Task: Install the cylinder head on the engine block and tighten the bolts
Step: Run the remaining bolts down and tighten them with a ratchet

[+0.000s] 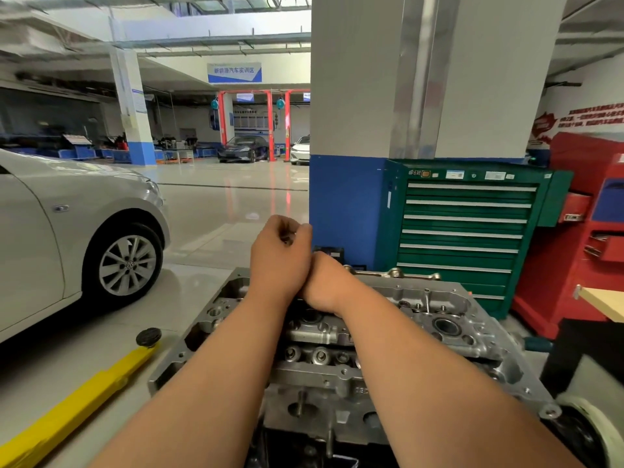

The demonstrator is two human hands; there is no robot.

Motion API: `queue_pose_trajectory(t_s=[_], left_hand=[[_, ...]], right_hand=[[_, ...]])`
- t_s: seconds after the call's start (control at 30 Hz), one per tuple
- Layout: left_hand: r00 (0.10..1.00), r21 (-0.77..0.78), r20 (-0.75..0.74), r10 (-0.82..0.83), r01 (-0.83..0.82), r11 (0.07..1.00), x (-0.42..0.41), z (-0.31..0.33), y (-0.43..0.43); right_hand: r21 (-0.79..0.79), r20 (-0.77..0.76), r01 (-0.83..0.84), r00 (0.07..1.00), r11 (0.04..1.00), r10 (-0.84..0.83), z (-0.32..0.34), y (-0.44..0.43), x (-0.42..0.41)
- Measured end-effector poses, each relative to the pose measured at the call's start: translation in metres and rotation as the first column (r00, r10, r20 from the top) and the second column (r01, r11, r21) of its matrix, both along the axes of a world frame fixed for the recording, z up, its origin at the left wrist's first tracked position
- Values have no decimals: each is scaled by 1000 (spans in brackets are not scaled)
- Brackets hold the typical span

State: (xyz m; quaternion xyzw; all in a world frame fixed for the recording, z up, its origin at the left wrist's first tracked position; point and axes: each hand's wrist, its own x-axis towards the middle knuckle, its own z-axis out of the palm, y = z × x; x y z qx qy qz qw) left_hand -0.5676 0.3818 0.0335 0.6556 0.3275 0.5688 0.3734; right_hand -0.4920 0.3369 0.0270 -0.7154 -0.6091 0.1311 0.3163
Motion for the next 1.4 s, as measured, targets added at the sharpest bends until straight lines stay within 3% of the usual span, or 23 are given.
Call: queue_pose_trajectory(t_s=[0.17, 0.33, 0.5, 0.67, 0.9, 1.17, 1.3, 1.4], left_hand=[[984, 117, -104, 145, -133, 984, -14, -4, 11], [981, 37, -153, 119, -115, 993, -24, -5, 15], [985, 63, -154, 76, -67, 996, -27, -2, 12], [990, 71, -144, 10, 0, 998, -29, -2, 12], [972, 106, -220, 79, -56, 993, -26, -3, 9], [959, 104, -268, 91, -65, 992, -32, 0, 6], [979, 68, -204, 16, -2, 998, -33, -8, 3], [984, 93, -176, 31, -14, 996, -26, -13, -2]], right_hand=[[57, -13, 32, 999, 998, -31, -4, 3, -2], [47, -67, 53, 997, 997, -50, -4, 3, -2], [10, -135, -55, 989, 998, 56, -2, -3, 1], [24, -144, -43, 989, 999, 46, -2, -3, 3], [22, -44, -9, 999, 1000, 10, -4, 4, -3], [10, -43, -12, 999, 1000, 12, -1, 0, -8], [-4, -65, -43, 997, 999, 43, 2, -6, -7], [9, 5, -12, 1000, 1000, 12, 0, -4, -4]])
